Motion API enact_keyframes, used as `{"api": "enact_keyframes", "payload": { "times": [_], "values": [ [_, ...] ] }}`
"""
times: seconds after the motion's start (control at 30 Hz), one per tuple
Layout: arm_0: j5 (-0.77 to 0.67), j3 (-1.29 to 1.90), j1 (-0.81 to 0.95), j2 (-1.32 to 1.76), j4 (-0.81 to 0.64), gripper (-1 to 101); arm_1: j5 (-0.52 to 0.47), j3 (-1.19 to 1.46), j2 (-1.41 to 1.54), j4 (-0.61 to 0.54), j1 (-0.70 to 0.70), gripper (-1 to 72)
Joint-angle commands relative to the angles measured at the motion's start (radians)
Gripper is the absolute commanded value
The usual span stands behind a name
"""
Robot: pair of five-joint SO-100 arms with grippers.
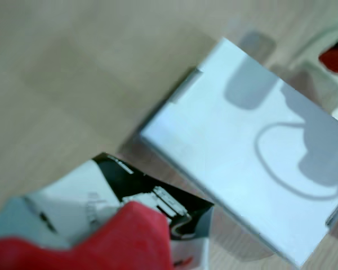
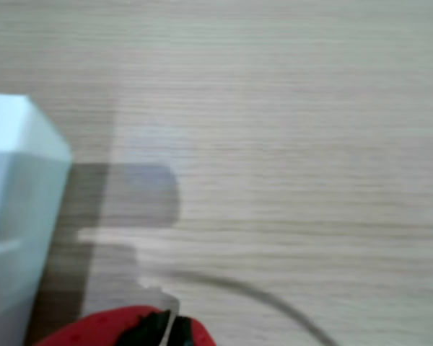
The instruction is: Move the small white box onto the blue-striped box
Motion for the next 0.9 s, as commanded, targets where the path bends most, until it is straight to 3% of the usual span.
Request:
{"api": "enact_keyframes", "payload": {
  "times": [0.0, 0.23, 0.4, 0.7, 0.87],
  "values": [
    [0.034, 0.215, -0.043, 0.222, 0.025, 9, 0.023, -0.012, 0.026, -0.011, -0.063, 0.2],
    [0.121, 0.537, -0.206, 0.327, 0.021, 9, 0.069, -0.015, 0.025, -0.014, -0.106, 0.2],
    [0.179, 0.739, -0.334, 0.477, -0.1, 22, 0.08, -0.025, 0.025, -0.009, -0.106, 0.2],
    [0.133, 0.713, -0.287, 0.606, -0.16, 25, 0.101, -0.035, 0.025, 0.032, -0.152, 0.2],
    [0.163, 0.666, -0.328, 0.703, -0.091, 24, 0.084, -0.037, 0.025, 0.032, -0.138, 0.2]
  ]
}}
